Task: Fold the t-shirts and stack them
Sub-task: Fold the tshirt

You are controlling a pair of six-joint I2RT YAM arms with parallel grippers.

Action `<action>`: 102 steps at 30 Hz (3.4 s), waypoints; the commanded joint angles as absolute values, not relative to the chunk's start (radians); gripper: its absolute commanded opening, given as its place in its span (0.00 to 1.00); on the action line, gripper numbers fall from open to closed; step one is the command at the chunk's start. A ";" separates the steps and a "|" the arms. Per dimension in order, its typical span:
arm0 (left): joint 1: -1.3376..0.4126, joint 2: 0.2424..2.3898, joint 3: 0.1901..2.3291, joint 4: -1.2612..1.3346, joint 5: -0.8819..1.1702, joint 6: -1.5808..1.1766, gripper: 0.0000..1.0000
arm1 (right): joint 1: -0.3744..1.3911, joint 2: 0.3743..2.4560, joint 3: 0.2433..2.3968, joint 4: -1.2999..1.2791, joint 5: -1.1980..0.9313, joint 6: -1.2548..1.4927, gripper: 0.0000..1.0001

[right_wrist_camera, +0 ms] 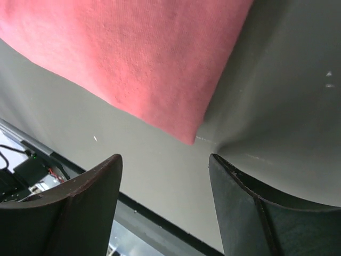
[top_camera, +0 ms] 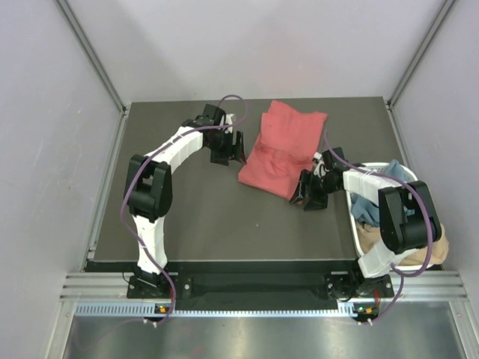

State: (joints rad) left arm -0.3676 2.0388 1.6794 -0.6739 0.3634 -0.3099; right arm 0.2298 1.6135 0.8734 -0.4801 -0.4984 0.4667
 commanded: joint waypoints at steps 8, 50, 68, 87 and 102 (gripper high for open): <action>-0.364 2.013 1.557 -0.542 0.423 -0.310 0.67 | 0.250 1.598 0.879 -0.357 -0.451 0.445 0.58; -0.365 2.033 1.447 -0.434 0.534 -0.344 0.47 | 0.207 1.692 0.914 -0.308 -0.494 0.469 0.29; -0.373 2.054 1.444 -0.655 0.431 -0.359 0.00 | 0.207 1.652 0.891 -0.431 -0.500 0.365 0.00; -0.541 1.726 1.069 -0.744 0.319 -0.449 0.10 | 0.299 1.300 0.604 -0.647 -0.503 0.449 0.12; -0.529 1.810 1.426 -0.773 0.213 -0.330 0.57 | 0.245 1.484 1.055 -0.724 -0.258 0.308 0.57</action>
State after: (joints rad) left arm -0.5381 1.7588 1.3769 -0.7986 0.2279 -0.3801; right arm 0.2653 1.4094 0.9638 -0.7338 -0.2989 0.3626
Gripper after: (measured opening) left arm 0.573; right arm 0.577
